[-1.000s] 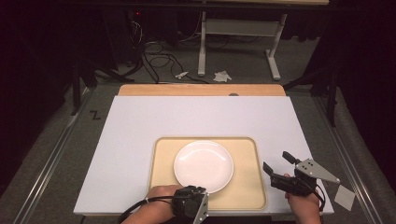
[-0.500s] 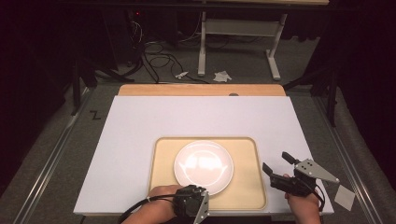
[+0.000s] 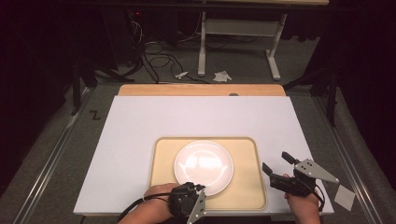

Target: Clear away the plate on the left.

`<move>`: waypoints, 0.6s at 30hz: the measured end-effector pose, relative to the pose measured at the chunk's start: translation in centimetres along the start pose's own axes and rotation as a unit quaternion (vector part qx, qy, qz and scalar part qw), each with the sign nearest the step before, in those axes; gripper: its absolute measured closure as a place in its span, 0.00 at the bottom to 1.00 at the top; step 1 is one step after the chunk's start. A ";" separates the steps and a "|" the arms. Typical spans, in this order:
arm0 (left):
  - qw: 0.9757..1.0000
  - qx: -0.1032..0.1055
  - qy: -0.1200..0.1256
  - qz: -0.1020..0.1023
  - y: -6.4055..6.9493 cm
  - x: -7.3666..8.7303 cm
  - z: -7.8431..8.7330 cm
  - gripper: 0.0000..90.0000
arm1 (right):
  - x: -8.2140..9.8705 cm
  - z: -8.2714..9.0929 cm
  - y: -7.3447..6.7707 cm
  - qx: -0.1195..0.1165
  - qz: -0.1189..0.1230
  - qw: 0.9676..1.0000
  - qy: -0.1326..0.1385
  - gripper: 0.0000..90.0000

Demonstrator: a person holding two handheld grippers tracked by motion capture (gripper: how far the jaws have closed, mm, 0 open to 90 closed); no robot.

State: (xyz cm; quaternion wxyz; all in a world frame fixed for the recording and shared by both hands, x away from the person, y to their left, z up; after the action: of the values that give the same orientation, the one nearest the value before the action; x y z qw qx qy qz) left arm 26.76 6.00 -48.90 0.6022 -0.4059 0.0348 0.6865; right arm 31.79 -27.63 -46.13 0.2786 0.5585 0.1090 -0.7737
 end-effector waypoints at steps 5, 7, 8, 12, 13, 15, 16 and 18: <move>0.999 -0.024 0.004 0.024 -1.3 0.5 0.6 0.74 | 0.0 0.1 0.1 0.003 0.000 1.000 0.000 0.18; 0.998 -0.039 0.015 0.050 -1.8 0.9 0.8 0.72 | 0.0 0.1 0.1 0.003 0.000 1.000 0.001 0.18; 0.997 -0.044 0.017 0.060 -2.3 1.2 0.9 0.71 | 0.0 0.1 0.1 0.002 0.001 1.000 0.002 0.18; 0.991 -0.062 0.028 0.112 -4.2 2.4 1.8 0.65 | -0.1 0.1 0.1 0.001 0.002 1.000 0.002 0.18; 0.989 -0.065 0.030 0.127 -4.7 2.8 2.1 0.64 | -0.1 0.1 0.0 0.001 0.002 1.000 0.002 0.18; 0.984 -0.068 0.040 0.161 -5.8 3.8 2.6 0.61 | -0.1 0.1 0.1 0.000 0.004 1.000 0.004 0.18; 0.980 -0.069 0.044 0.180 -6.4 4.2 2.9 0.59 | -0.1 0.1 0.1 0.000 0.004 1.000 0.004 0.18; 0.972 -0.070 0.054 0.218 -7.4 5.3 3.6 0.55 | -0.1 0.1 0.1 0.001 0.004 1.000 0.004 0.18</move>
State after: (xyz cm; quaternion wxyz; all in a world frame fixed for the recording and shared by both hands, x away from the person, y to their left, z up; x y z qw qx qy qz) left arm 31.53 14.18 -46.39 0.4055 -0.4666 0.1068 0.7788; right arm 31.75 -27.75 -46.00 0.2803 0.5623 0.1069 -0.7706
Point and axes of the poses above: each handheld gripper's, and its own axes: z roughly backward along the jaws, x roughly out of its underside, y roughly to its right, the point moved 1 cm from there along -z, roughly forward along the jaws, and after that the axes turned 10 degrees about z, right-handed, at the moved point
